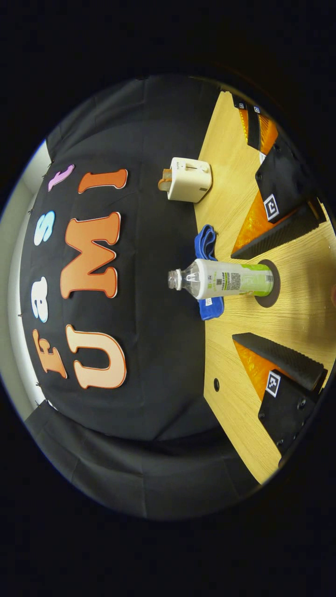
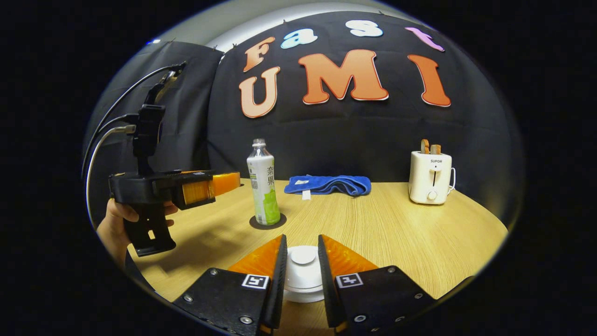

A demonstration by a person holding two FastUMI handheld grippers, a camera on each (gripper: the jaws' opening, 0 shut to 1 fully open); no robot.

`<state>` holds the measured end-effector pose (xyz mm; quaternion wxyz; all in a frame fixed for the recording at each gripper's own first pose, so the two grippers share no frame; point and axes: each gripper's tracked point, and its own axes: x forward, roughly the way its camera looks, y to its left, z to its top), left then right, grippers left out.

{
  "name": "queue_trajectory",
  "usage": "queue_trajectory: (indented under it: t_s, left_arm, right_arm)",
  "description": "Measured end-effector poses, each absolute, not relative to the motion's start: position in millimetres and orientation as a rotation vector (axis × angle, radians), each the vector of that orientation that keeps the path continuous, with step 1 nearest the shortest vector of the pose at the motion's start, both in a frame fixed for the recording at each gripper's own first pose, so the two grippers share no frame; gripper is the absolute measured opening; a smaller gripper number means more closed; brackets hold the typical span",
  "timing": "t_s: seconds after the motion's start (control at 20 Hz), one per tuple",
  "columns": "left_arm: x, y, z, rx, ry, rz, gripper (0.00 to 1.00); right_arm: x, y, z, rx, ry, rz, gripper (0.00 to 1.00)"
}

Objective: Open the teacup lid with one hand, grasp the water bottle and pour water into the teacup with the other hand; after pouring, place the water bottle on the coaster and then close the teacup lid.

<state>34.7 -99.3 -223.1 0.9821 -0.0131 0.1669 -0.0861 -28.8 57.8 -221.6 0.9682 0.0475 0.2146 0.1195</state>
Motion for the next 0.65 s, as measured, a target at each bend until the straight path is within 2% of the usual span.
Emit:
queue_trajectory:
  t_s: [0.25,0.3,0.35,0.45,0.55,0.6,0.65]
  left_arm:
    - [21.3,-88.8,-181.8,-0.068,0.256,-0.154,1.00]
    - [18.7,-85.1,-172.1,-0.076,0.239,-0.150,1.00]
    - [17.6,-81.3,-163.7,-0.079,0.226,-0.147,1.00]
    - [13.0,-74.1,-149.7,-0.086,0.209,-0.137,1.00]
    - [8.1,-67.6,-139.3,-0.084,0.204,-0.125,1.00]
    - [6.8,-61.8,-136.3,-0.070,0.203,-0.111,0.96]
    - [4.3,-58.2,-132.4,-0.056,0.199,-0.105,1.00]
  right_arm:
    - [-25.6,47.9,-180.3,0.112,0.356,0.219,0.56]
    - [-24.5,43.0,-169.2,0.091,0.333,0.206,0.53]
    - [-23.2,37.7,-157.3,0.072,0.309,0.191,0.64]
    - [-17.3,25.8,-133.8,0.049,0.257,0.153,0.71]
    - [-11.9,17.0,-113.3,0.056,0.213,0.113,0.74]
    - [-11.3,14.3,-103.7,0.063,0.196,0.102,0.75]
    - [-9.5,11.1,-96.1,0.067,0.179,0.091,0.77]
